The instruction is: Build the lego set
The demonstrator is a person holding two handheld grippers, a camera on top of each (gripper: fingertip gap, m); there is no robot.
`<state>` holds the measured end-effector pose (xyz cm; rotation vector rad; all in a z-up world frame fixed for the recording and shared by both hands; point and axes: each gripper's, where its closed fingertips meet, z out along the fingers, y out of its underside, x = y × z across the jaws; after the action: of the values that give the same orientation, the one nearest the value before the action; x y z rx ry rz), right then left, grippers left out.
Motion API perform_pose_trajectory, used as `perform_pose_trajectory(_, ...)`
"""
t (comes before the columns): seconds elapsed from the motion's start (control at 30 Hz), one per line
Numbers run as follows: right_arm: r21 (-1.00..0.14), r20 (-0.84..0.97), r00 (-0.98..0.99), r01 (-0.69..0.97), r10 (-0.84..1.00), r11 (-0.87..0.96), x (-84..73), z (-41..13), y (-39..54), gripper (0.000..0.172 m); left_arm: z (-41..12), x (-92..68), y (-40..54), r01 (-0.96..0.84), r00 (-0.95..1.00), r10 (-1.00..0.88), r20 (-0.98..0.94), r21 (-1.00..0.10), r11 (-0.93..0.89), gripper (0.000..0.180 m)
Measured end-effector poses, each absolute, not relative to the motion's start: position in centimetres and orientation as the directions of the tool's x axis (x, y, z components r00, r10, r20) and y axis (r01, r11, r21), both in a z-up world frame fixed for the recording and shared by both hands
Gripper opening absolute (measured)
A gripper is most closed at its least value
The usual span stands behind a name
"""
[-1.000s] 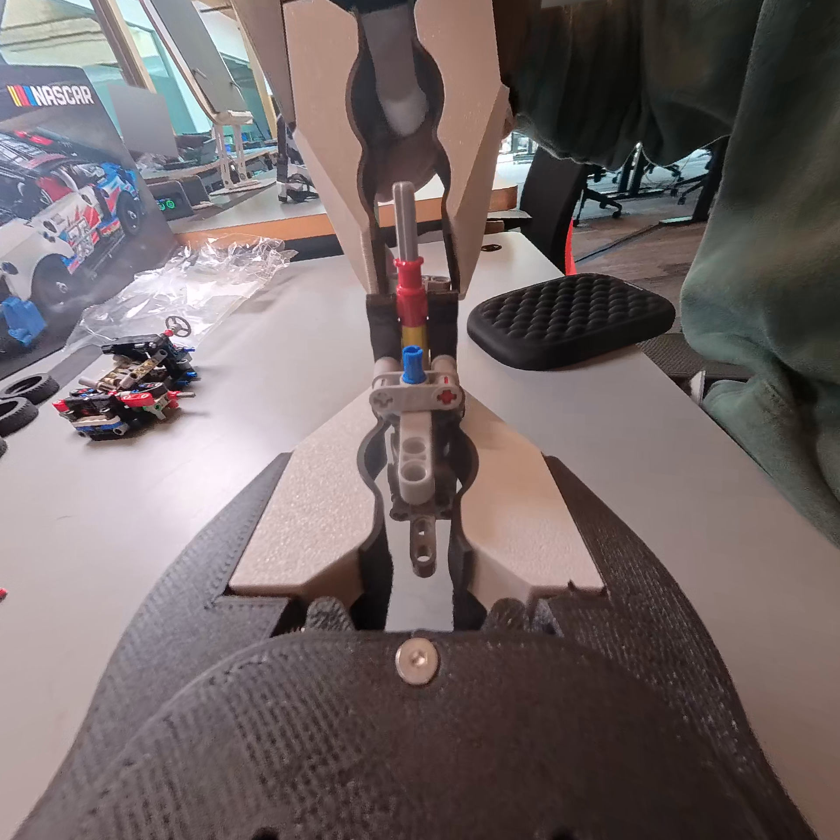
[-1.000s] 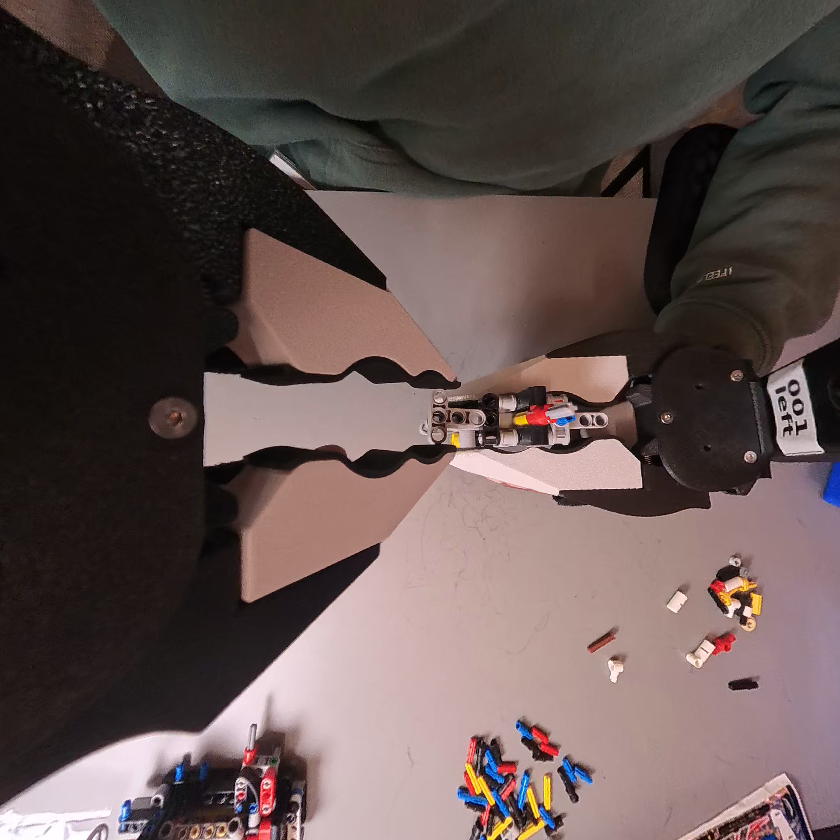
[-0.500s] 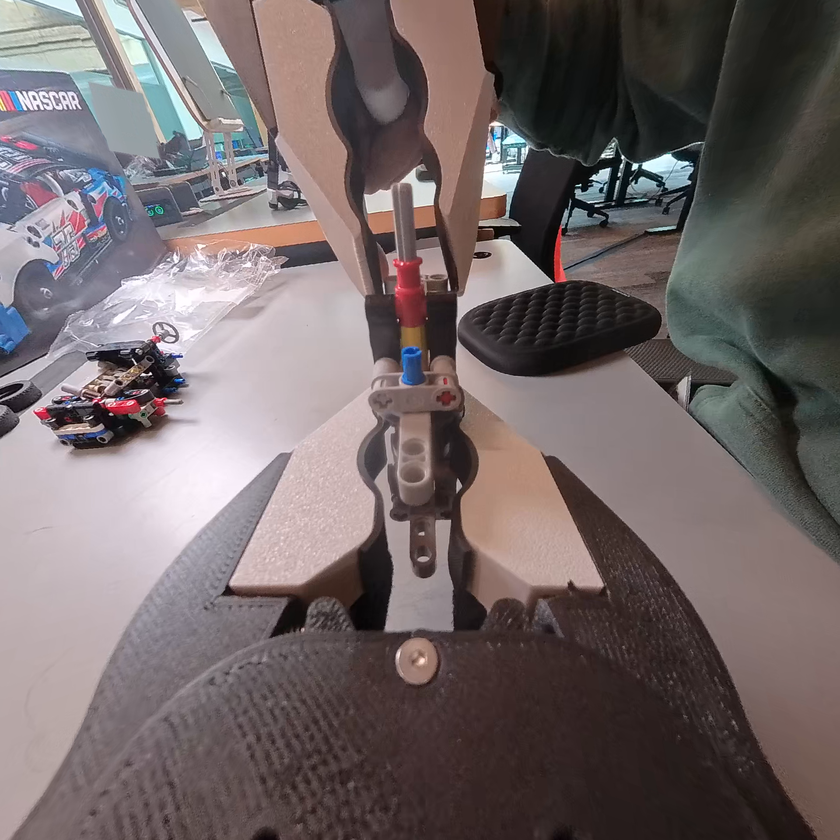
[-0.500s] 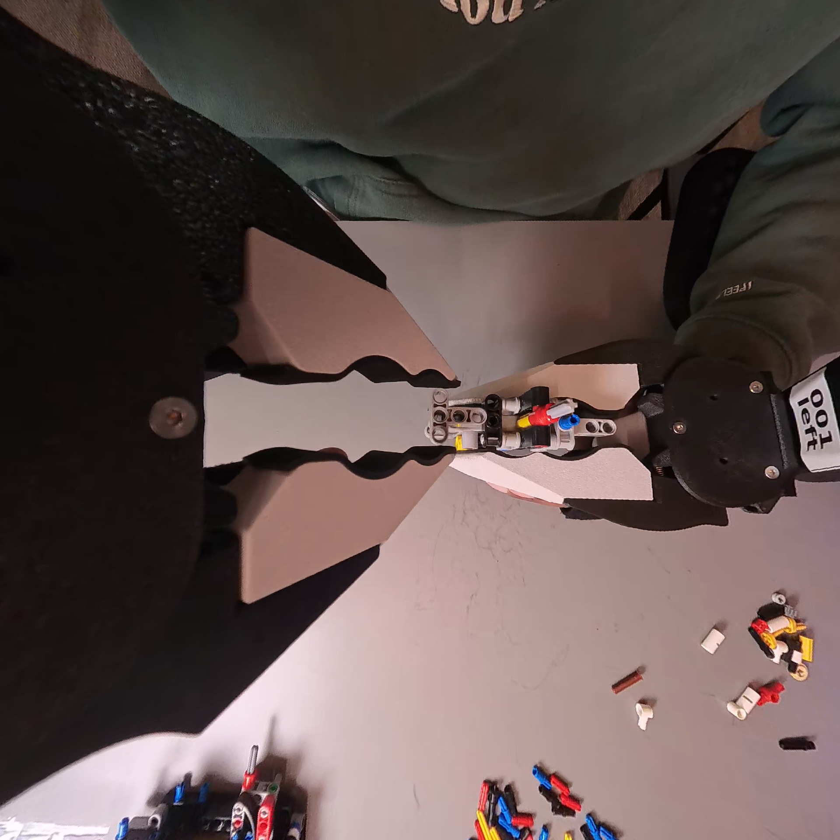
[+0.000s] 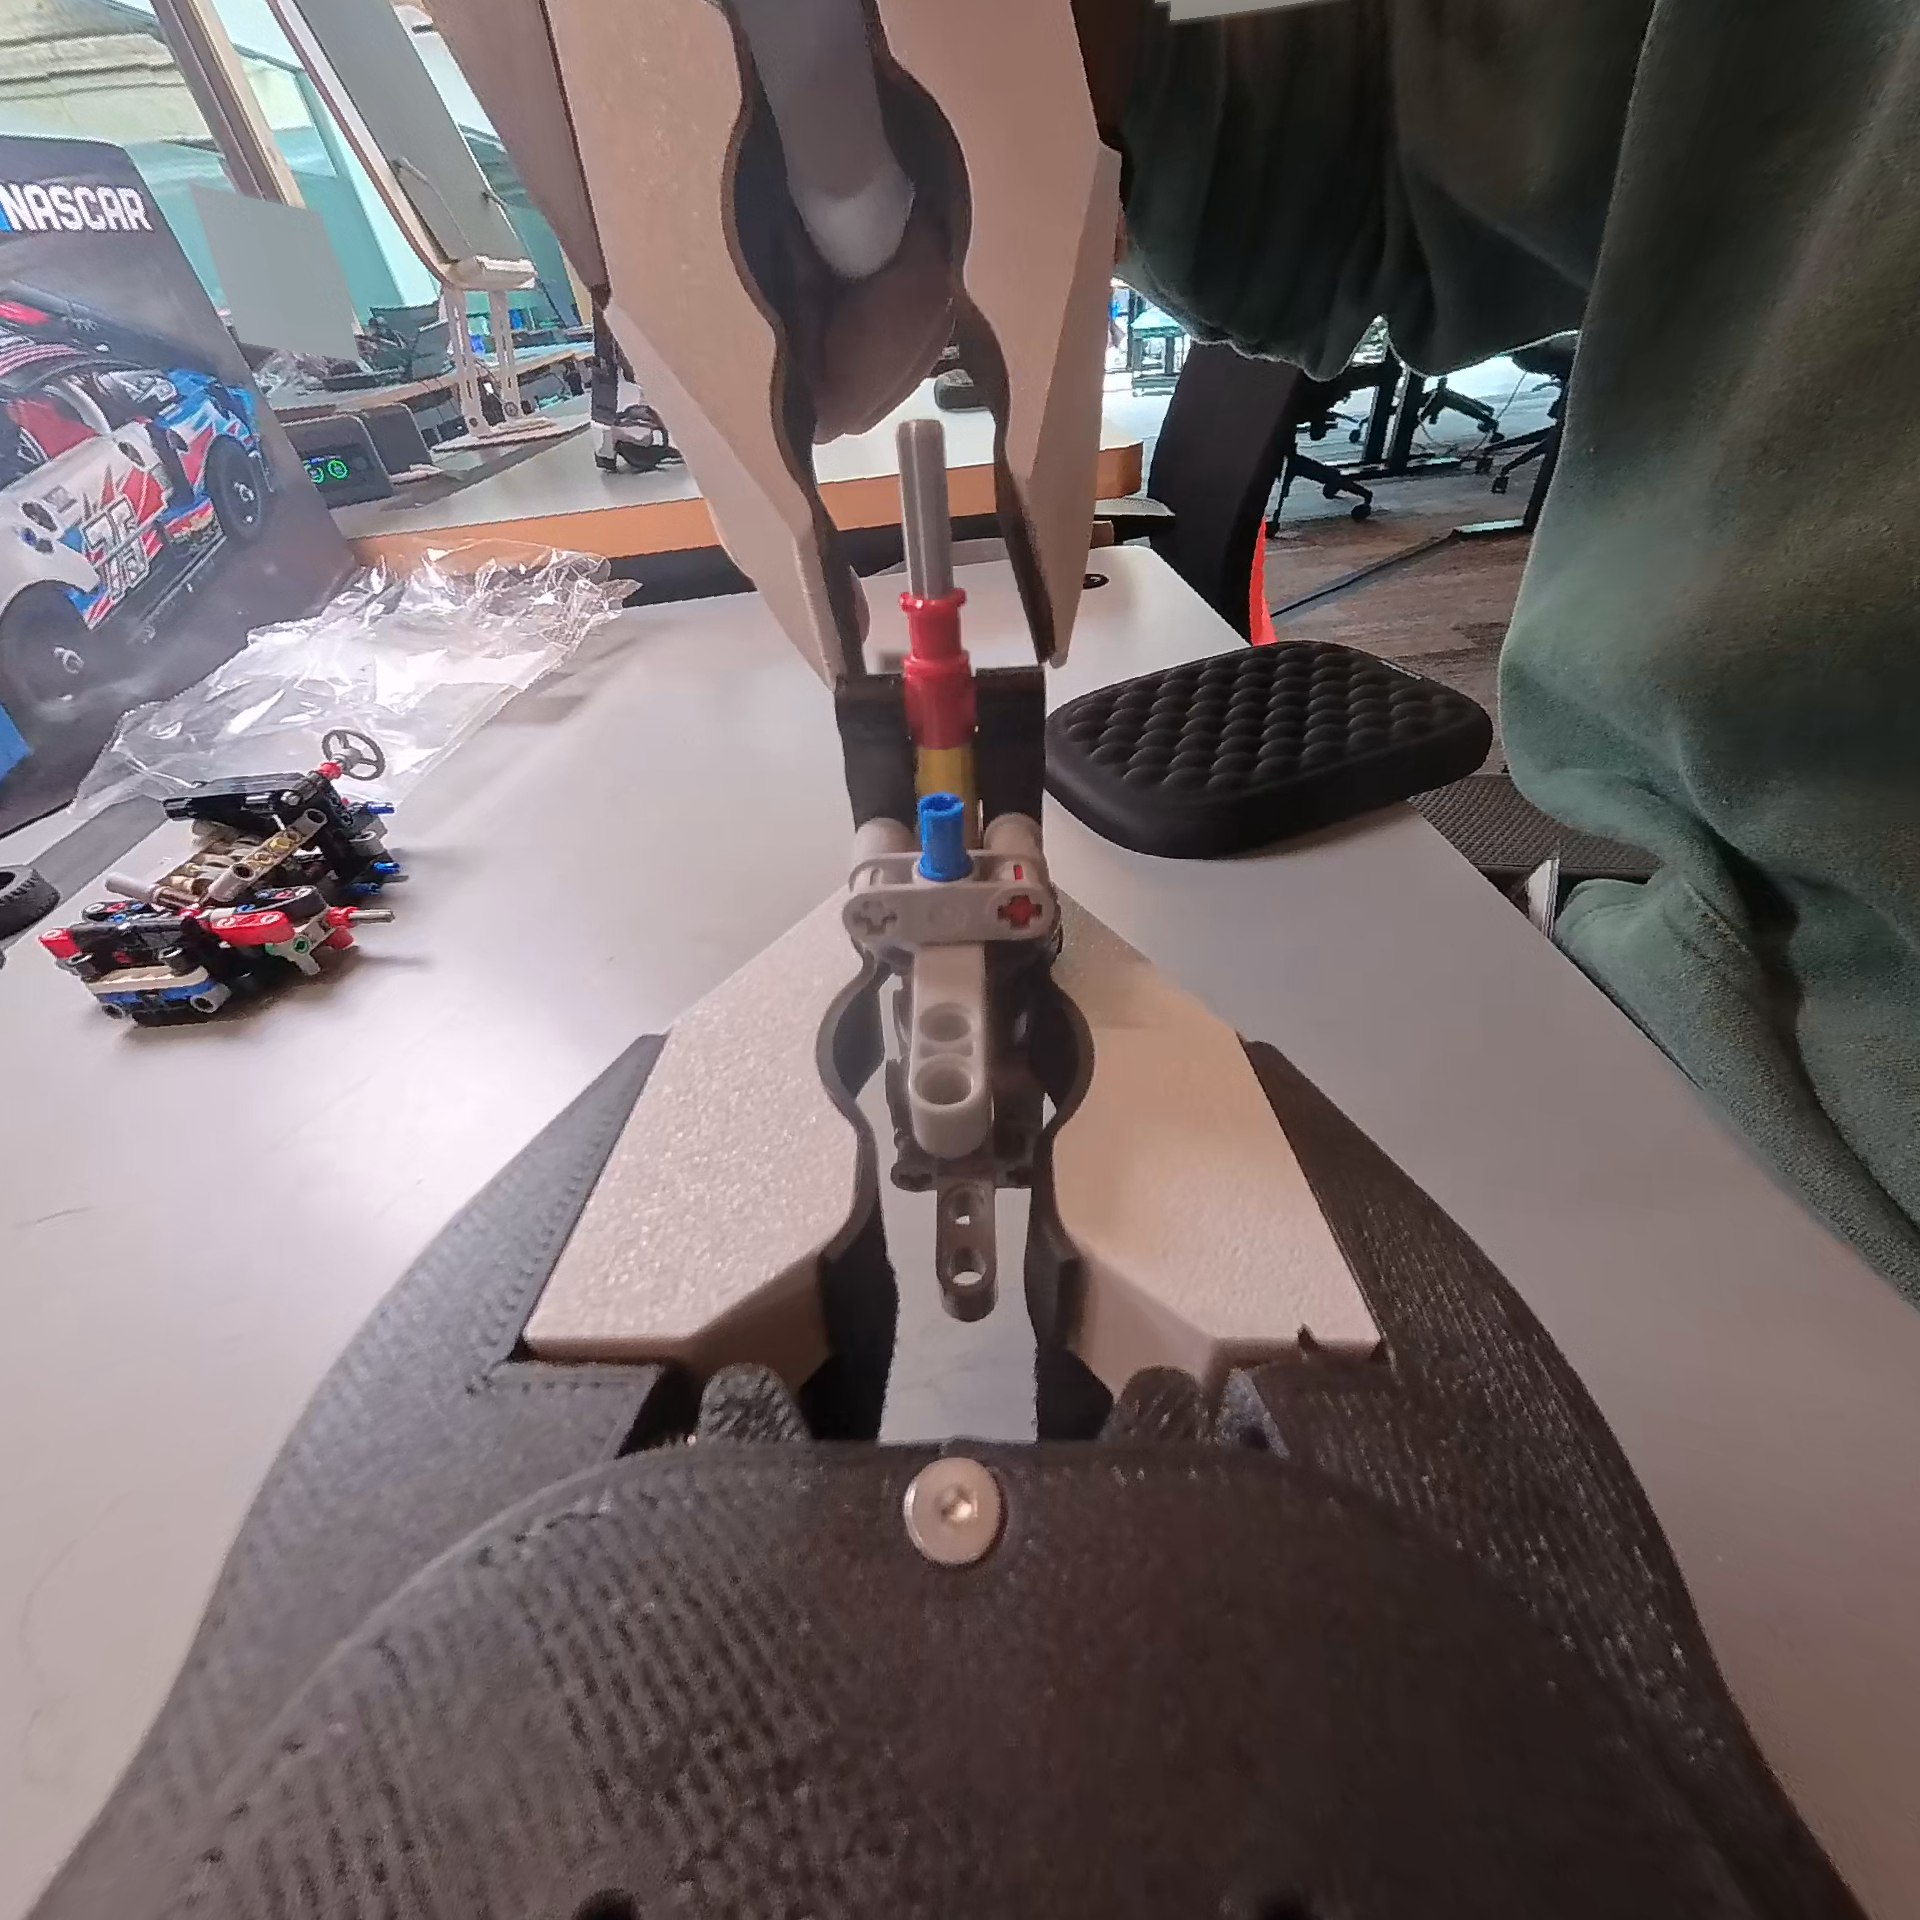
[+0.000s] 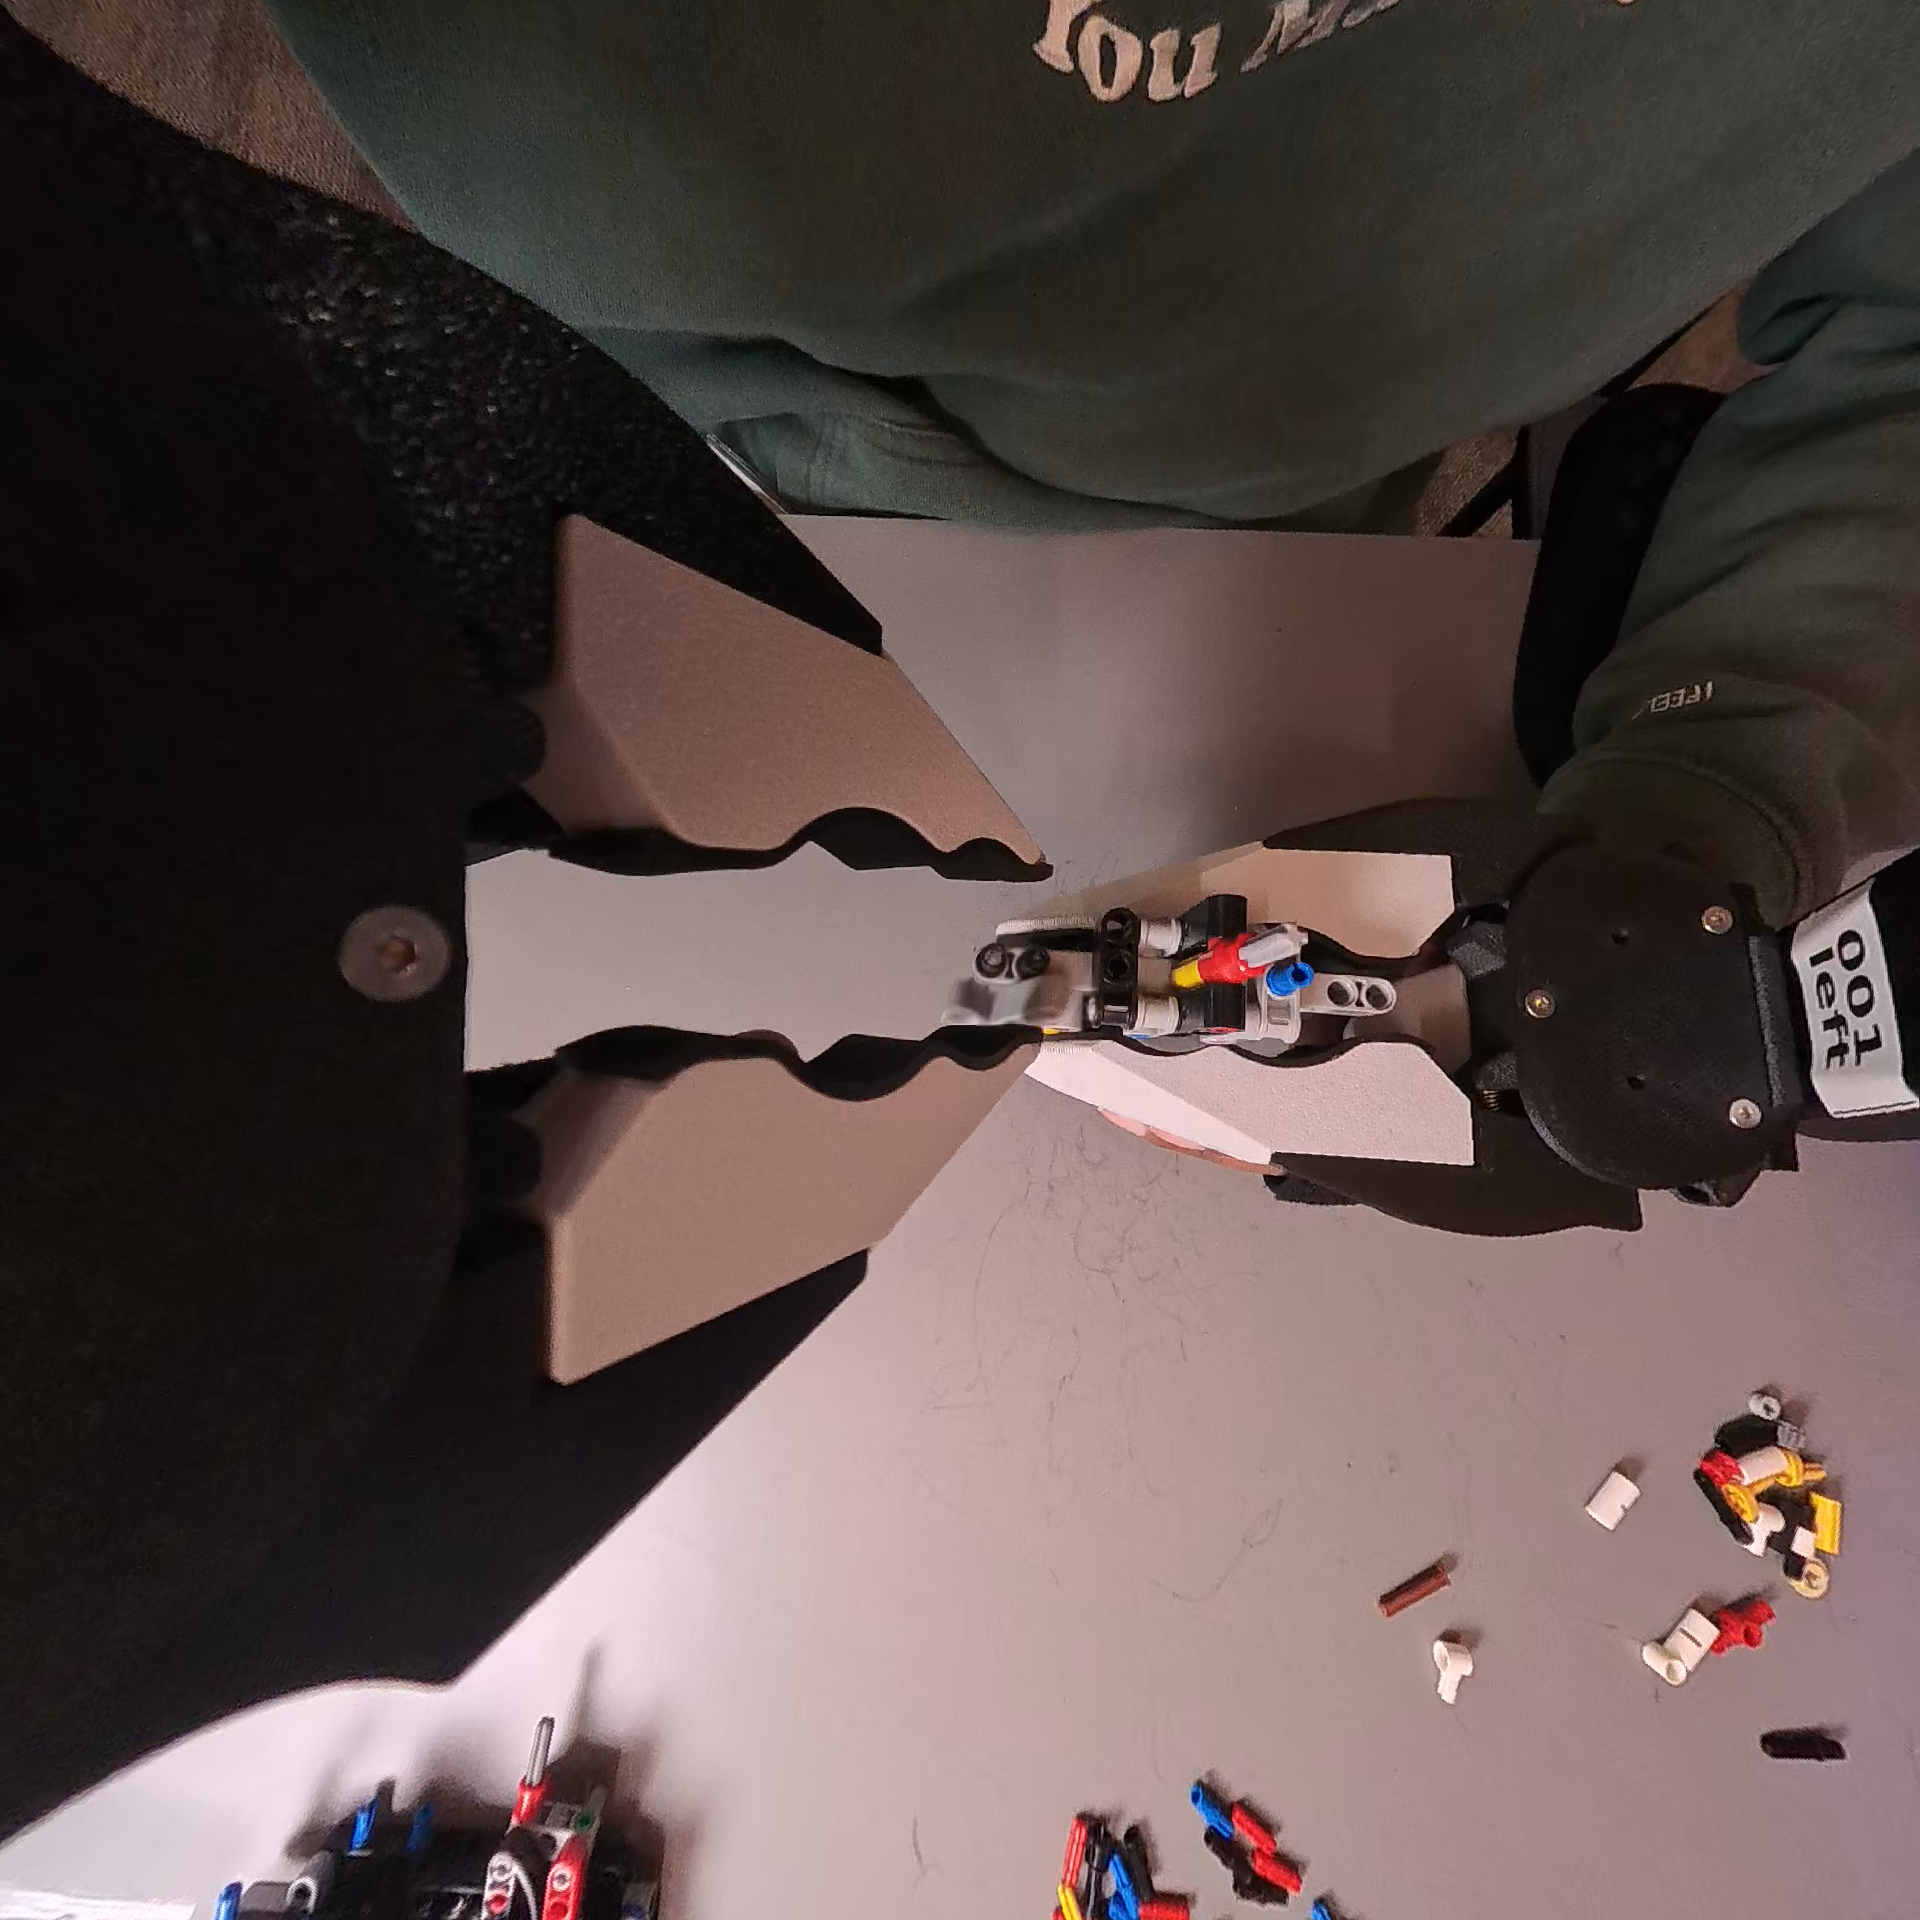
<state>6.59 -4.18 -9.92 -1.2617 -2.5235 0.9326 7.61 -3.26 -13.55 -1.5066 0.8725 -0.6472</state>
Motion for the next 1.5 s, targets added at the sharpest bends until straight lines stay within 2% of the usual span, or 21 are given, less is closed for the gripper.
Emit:
perform_pose_trajectory(0.27,-0.620,-0.090,-0.630,0.642,0.772,0.451,6.5,-9.7,-3.9,0.026,-13.5,7.2,-3.1,-0.157,0.573,-0.815,-0.088,-0.988,-0.004,0.021)
perform_pose_trajectory(0.37,-0.678,0.003,-0.573,0.601,0.820,0.422,5.9,-8.4,-1.4,0.025,-13.2,6.1,-2.5,-0.139,0.611,-0.789,-0.068,-0.990,-0.023,0.021)
perform_pose_trajectory(0.47,-0.644,0.116,-0.483,0.629,0.868,0.436,7.3,-9.7,3.0,0.024,-12.8,5.0,-2.1,-0.106,0.644,-0.764,-0.040,-0.994,-0.038,0.021)
perform_pose_trajectory(0.67,-0.516,0.020,-0.436,0.766,0.900,0.383,15.2,-16.6,4.8,0.024,-12.9,4.8,-1.9,-0.081,0.647,-0.762,-0.011,-0.995,-0.055,0.021)
perform_pose_trajectory(0.83,-0.486,-0.012,-0.435,0.789,0.900,0.376,17.9,-20.4,2.4,0.025,-13.4,5.3,-1.9,-0.088,0.639,-0.769,-0.003,-0.994,-0.070,0.021)
perform_pose_trajectory(0.97,-0.508,0.034,-0.491,0.741,0.870,0.438,17.2,-20.9,0.8,0.028,-13.5,5.7,-2.1,-0.096,0.635,-0.773,-0.006,-0.993,-0.070,0.021)
perform_pose_trajectory(1.07,-0.485,0.079,-0.552,0.706,0.830,0.516,16.5,-21.4,0.6,0.034,-13.6,5.8,-2.2,-0.103,0.631,-0.776,-0.010,-0.992,-0.071,0.021)
perform_pose_trajectory(1.2,-0.426,0.044,-0.605,0.708,0.795,0.562,16.7,-22.2,0.4,0.038,-13.6,5.8,-2.3,-0.111,0.627,-0.779,-0.017,-0.992,-0.068,0.021)
perform_pose_trajectory(1.5,-0.444,0.011,-0.587,0.722,0.809,0.530,16.8,-22.3,0.3,0.022,-13.7,6.0,-2.5,-0.113,0.611,-0.791,-0.013,-0.991,-0.070,0.021)
